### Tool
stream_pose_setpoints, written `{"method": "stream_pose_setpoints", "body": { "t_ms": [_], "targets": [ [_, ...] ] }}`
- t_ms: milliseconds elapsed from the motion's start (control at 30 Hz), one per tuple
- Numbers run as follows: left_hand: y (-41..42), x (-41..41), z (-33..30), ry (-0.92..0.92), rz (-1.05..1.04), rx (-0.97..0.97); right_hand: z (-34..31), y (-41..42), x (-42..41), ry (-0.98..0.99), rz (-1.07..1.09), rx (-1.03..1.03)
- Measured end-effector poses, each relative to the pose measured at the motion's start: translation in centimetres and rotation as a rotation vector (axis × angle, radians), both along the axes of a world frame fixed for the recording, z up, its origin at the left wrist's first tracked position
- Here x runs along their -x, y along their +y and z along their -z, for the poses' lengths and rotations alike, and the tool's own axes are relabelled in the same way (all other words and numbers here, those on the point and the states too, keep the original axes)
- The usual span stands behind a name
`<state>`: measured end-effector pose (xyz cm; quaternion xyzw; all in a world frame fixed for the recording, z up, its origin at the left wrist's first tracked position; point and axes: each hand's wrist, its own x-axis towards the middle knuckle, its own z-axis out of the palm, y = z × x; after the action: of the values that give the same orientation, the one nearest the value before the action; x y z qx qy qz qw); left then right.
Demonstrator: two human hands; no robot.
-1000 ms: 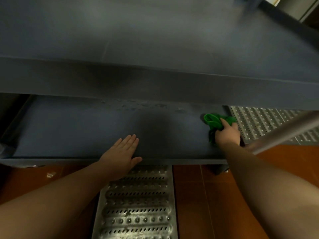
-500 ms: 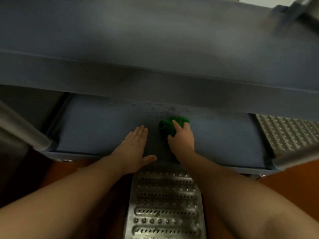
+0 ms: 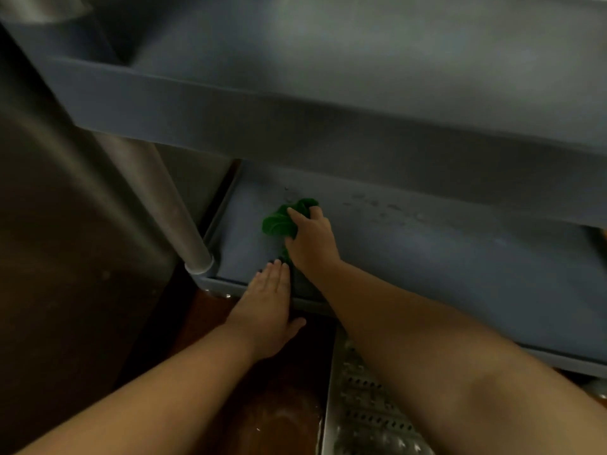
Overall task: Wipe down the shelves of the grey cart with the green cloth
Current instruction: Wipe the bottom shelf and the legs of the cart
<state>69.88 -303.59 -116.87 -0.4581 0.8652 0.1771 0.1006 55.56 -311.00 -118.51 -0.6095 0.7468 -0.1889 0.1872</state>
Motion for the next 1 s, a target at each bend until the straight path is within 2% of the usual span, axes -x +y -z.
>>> {"method": "stream_pose_setpoints", "body": {
  "t_ms": [200,367,600,1000],
  "targets": [
    [-1.6,1.3,-0.2,0.011,-0.054,0.062,0.3,-2.5,-1.4,0.020,0.022,0.000],
    [-2.4,2.4,0.0,0.016,-0.005,0.047,0.6,-1.8,2.2,0.087,0.070,-0.001],
    [-0.7,10.3,-0.8,-0.049,0.197,0.019,0.4,2.6,13.1,0.109,0.196,-0.039],
    [4.1,23.4,-0.9,0.004,0.232,-0.085,0.1,13.5,34.5,0.132,0.502,-0.098]
  ]
}}
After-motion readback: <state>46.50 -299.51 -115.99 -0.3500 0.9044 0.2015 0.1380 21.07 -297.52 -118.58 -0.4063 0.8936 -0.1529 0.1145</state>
